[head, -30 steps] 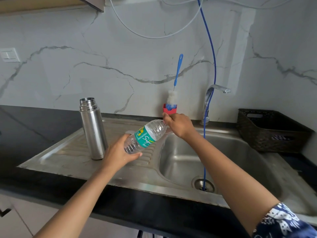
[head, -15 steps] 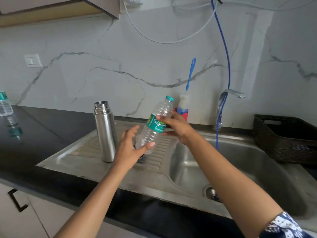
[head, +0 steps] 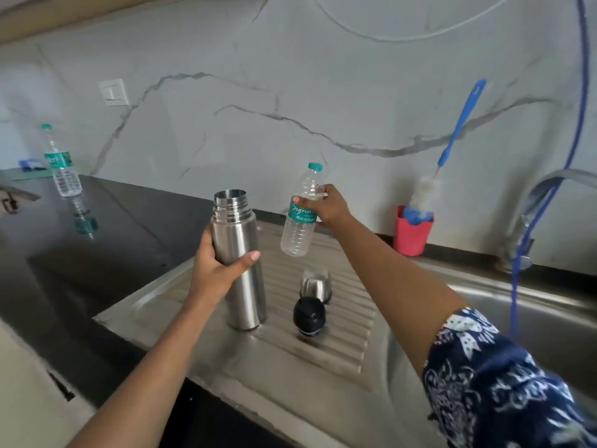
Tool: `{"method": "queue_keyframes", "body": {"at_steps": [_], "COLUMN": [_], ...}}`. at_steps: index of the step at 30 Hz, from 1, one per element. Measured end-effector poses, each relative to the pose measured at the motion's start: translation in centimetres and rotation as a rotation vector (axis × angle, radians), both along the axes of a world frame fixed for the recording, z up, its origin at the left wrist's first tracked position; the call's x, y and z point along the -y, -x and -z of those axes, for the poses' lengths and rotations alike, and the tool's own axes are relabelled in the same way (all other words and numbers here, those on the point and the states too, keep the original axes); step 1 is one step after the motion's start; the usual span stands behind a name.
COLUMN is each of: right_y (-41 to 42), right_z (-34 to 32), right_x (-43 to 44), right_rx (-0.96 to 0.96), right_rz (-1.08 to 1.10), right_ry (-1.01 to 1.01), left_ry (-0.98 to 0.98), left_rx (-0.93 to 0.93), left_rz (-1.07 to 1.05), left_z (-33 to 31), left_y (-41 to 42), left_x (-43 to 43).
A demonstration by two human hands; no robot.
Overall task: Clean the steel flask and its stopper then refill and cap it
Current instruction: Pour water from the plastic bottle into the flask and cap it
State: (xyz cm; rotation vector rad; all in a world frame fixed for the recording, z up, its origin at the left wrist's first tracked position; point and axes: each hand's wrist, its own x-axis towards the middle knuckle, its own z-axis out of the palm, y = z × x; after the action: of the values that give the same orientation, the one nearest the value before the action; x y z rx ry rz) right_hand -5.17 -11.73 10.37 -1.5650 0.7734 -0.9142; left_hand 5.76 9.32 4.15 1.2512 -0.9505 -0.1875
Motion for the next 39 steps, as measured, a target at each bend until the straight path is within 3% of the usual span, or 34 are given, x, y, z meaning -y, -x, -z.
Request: {"method": "queue_keyframes", "body": {"at_steps": [4,16,39], "right_y": [-4.4,-12.4,-11.9], "right_z": [1.7,2.9,2.9], "right_x": [2.9,5.6,5.0], "right_rx": [-0.146,-0.310,-0.374], "right_rz": [0.032,-0.022,-0.008], "right_ry": [0.109,0.271,0.287], "left_ry": [0.046,0.108,0.121], "left_rx": [0.005,0.060,0.028], "left_rz": [0.003,0.018,0.070], "left_z": [0.3,0.6,0.8], "left_y": [-0.4,-0.7,-0.7], "left_x": [0.5,1.1,1.2]}}
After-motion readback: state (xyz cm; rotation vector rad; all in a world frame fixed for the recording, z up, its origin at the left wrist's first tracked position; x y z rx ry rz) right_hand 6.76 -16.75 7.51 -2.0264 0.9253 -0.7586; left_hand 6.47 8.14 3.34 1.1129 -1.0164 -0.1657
